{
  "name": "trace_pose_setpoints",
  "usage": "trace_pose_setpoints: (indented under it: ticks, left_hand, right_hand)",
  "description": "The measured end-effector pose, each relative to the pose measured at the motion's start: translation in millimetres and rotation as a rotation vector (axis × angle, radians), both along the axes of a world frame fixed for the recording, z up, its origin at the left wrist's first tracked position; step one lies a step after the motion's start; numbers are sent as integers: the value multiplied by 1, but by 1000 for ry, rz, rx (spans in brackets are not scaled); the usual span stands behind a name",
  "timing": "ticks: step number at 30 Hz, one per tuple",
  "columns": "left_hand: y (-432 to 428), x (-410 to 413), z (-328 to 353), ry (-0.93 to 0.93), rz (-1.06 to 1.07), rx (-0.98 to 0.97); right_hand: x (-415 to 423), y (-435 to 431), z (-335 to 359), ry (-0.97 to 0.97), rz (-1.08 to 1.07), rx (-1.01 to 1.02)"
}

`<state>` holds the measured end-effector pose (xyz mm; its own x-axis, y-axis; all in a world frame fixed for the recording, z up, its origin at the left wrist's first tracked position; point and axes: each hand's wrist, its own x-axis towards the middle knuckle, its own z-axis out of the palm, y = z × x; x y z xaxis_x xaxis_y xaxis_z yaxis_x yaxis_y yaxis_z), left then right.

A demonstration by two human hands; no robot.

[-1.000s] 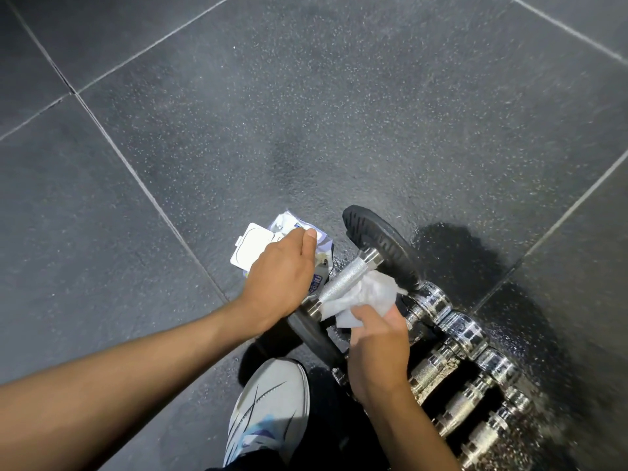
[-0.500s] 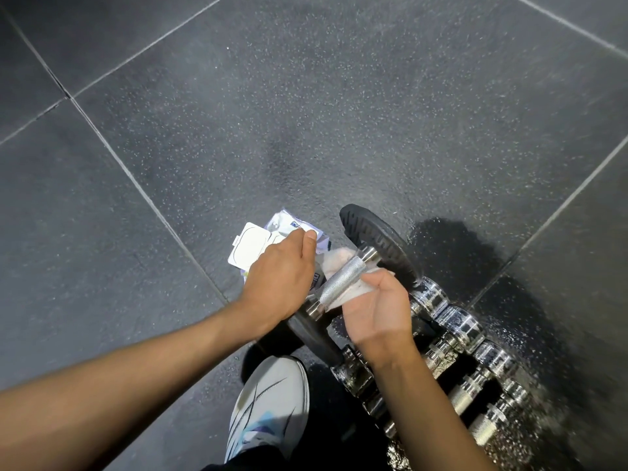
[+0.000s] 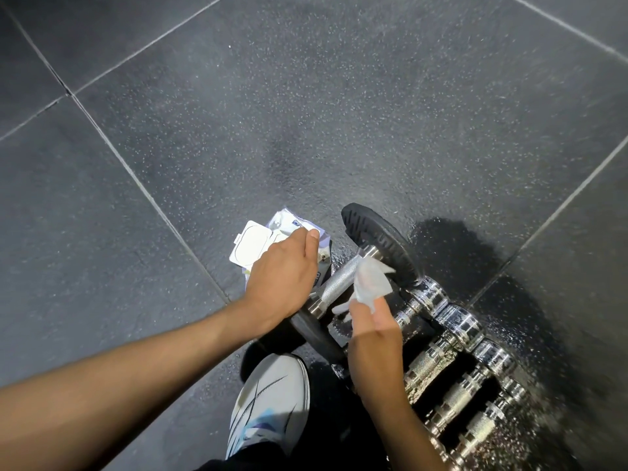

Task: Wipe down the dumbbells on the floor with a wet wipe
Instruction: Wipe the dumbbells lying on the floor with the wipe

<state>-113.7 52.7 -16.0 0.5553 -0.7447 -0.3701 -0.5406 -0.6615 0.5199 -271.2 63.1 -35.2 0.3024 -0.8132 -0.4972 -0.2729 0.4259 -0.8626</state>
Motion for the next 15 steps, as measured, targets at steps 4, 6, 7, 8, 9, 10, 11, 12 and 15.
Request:
trace_pose_setpoints:
  ticks: [4,6,7,8,9,10,11,12,15]
  left_hand:
    - [0,0,1,-2,10,-2]
    - [0,1,1,0,7,1]
    - [0,1,1,2,3,3]
    - [0,1,1,3,0,3]
    - [0,1,1,2,0,0]
    - [-1,2,0,-1,1,-3]
    - [-1,2,-1,-2,3,-3]
    - [-1,3,-2,0,8,-2]
    - [-1,3,-3,16,9,5]
  right_hand:
    - [-9,-20,-27,324,461,-679]
    - [-16,-31,-39,414,605,-850]
    - [-19,-32,-41,433,671,-862]
    - [-20,-30,-44,436,756,-879]
    - [-20,-25,-44,428,856,-891]
    - [-19,-21,-43,423,951,-897]
    - [-19,-19,-42,420,1022,-903]
    - [-18,-20,-42,425,1035,-933]
    - [-14,-43,-35,563,912,-938]
